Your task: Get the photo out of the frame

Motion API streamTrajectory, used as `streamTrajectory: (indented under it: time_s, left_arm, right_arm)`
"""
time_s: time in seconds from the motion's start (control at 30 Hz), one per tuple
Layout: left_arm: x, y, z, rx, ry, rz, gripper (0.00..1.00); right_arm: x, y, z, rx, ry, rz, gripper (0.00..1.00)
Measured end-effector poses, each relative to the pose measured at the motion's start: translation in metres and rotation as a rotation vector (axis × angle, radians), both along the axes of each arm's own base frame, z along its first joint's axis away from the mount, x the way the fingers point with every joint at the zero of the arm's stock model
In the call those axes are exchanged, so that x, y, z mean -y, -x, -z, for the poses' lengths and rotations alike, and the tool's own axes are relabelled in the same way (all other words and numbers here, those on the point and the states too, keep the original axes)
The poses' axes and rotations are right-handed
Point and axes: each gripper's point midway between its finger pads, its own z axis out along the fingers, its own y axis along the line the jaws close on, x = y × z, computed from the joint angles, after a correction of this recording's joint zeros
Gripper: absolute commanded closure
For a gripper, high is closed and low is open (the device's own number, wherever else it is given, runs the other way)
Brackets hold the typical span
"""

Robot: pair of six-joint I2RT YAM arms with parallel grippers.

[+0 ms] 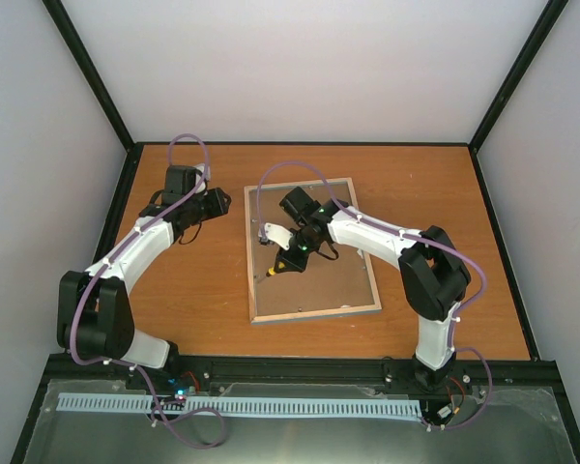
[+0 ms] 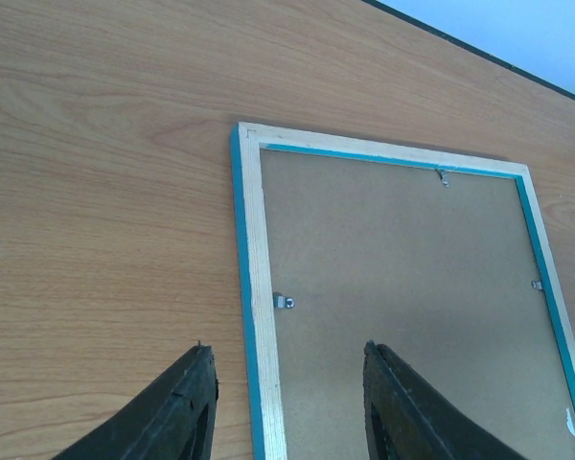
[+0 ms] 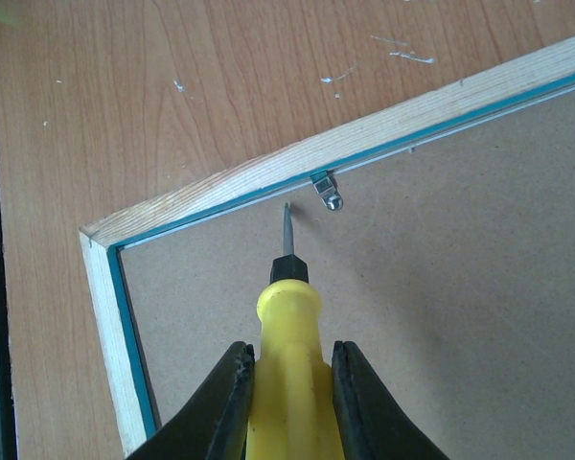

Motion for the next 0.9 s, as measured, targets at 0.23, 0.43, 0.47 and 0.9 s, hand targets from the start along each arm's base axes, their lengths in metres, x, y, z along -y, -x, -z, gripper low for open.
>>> streamTrajectory:
  time_s: [0.23,0.43,0.47,0.9]
  left_arm:
    - [0.000,0.000,0.000,0.000,0.002,0.002,0.58]
    - [0.001,0.000,0.000,-0.001,0.002,0.003,0.58]
    - [0.000,0.000,0.000,0.000,0.002,0.003,0.58]
    - [0.013,0.026,0.083,-0.239,0.086,-0.035,0.58]
  right_arm:
    - [0.000,-0.004,0.001,0.006,0.007,0.026,0.97]
    - [-0.001,-0.008,0.001,0.016,0.010,0.051,0.97]
    - [-0.001,-0.009,0.001,0.018,0.011,0.052,0.97]
    - [0.000,-0.010,0.004,0.040,0.010,0.066,0.97]
